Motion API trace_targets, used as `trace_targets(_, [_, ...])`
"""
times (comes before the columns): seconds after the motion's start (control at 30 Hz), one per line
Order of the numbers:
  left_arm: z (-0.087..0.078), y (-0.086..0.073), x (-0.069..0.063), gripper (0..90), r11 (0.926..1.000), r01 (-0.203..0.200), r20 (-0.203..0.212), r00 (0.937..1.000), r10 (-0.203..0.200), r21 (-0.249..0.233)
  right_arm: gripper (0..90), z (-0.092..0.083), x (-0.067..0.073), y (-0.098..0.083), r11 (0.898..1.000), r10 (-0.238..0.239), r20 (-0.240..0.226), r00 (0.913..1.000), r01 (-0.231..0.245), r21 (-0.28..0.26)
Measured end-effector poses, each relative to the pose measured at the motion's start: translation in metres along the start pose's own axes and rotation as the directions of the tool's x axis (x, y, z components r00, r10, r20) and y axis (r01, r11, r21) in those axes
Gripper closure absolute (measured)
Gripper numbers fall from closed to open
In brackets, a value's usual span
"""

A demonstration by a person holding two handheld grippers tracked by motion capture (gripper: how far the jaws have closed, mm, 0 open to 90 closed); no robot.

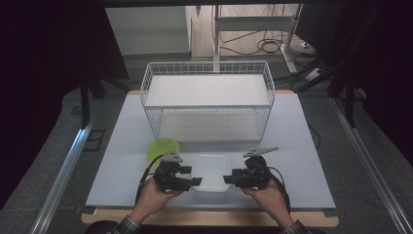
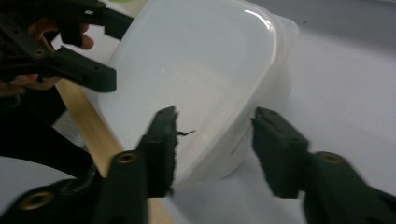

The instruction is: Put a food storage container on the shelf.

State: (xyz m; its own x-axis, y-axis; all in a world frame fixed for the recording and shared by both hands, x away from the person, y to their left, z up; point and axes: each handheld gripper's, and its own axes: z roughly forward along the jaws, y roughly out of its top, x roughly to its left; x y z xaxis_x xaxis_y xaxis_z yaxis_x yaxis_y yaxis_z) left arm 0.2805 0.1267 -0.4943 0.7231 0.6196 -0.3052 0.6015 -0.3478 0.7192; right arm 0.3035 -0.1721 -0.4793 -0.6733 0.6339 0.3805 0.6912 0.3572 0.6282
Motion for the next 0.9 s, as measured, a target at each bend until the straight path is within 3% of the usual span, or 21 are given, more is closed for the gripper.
trace_targets(0.17, [-0.009, -0.003, 0.0, 61.9, 0.9963, 0.079, -0.002, 0.9968, -0.079, -0.032, 69.5, -0.007, 0.0, -0.003, 0.997, 0.068, -0.018, 0.9975, -0.069, -0.018])
trace_targets(0.27, [-0.014, -0.002, -0.001, 70.5, 0.995, 0.085, -0.027, 0.9959, -0.087, -0.052, 77.2, -0.01, 0.001, -0.003, 0.995, 0.083, -0.019, 0.9964, -0.084, -0.053])
trace_targets(0.43, [-0.013, -0.002, -0.003, 76.1, 0.9941, 0.09, -0.048, 0.9945, -0.093, -0.06, 79.0, -0.01, 0.004, -0.004, 0.995, 0.052, 0.036, 0.998, -0.048, -0.09])
trace_targets(0.57, [-0.012, -0.002, -0.005, 78.6, 0.9958, 0.065, -0.081, 0.9942, -0.07, -0.064, 78.8, -0.009, 0.013, -0.004, 0.993, -0.025, 0.116, 0.9929, 0.038, -0.11])
trace_targets(0.9, [-0.025, 0.01, -0.01, 79.0, 0.9914, 0.038, -0.09, 0.9947, -0.049, -0.125, 78.7, -0.021, 0.015, 0.004, 0.98, -0.07, 0.112, 0.9912, 0.09, -0.18])
